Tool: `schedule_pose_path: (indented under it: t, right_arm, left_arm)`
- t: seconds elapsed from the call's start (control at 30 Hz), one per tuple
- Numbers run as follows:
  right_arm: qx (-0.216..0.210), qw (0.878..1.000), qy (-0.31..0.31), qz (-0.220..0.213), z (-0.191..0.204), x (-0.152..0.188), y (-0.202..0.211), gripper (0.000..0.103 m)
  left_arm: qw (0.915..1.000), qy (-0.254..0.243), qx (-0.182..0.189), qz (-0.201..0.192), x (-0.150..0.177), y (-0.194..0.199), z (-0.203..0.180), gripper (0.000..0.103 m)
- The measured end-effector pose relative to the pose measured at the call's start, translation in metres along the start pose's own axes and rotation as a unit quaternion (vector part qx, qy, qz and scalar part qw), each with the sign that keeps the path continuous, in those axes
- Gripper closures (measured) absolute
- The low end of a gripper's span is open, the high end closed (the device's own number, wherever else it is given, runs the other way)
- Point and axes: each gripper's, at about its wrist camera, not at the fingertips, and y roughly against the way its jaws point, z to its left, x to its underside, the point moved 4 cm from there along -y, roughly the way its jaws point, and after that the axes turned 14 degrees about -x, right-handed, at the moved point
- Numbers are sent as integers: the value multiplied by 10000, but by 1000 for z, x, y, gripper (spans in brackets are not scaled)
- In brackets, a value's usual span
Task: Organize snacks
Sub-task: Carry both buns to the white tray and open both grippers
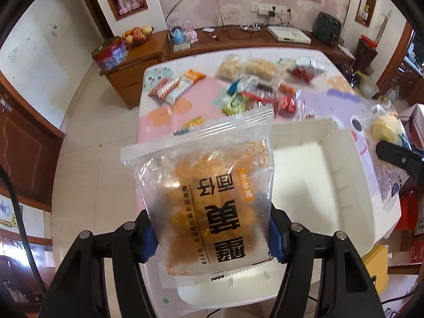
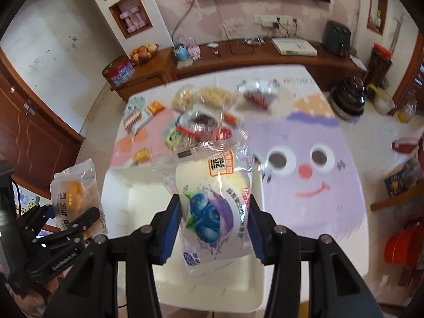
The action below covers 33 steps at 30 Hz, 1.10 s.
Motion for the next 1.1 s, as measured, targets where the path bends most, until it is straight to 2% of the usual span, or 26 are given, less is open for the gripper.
schedule_pose_path:
  t: [0.17, 0.4, 0.53, 0.63, 0.73, 0.93, 1.1]
  right_arm:
    - [118, 9997, -34, 210, 2, 27, -16, 55]
    - [173, 9992, 4, 355, 9, 41, -28, 54]
    - [189, 9991, 68, 373, 11, 43, -29, 52]
    - [177, 9993, 112, 320, 14, 44, -28, 51]
    - [204, 9993, 129, 279, 15, 44, -27, 46]
    - [165, 9993, 162, 283, 17, 45, -25, 44]
    - [129, 9994, 202, 267, 20, 45, -23, 44]
  left_arm:
    - [9999, -81, 42, 142, 16, -10, -11, 39]
    - [9996, -186, 48, 214, 26, -7, -20, 37]
    - [9995, -191, 24, 244, 29, -4, -21, 22]
    - [9997, -170, -17, 175, 28, 1, -21, 18]
    - [9998, -182, -120, 22, 26, 9, -21, 14]
    - [9996, -207, -174, -100, 27, 20, -21, 12]
    - [9996, -188, -210, -54, 27, 20, -18, 12]
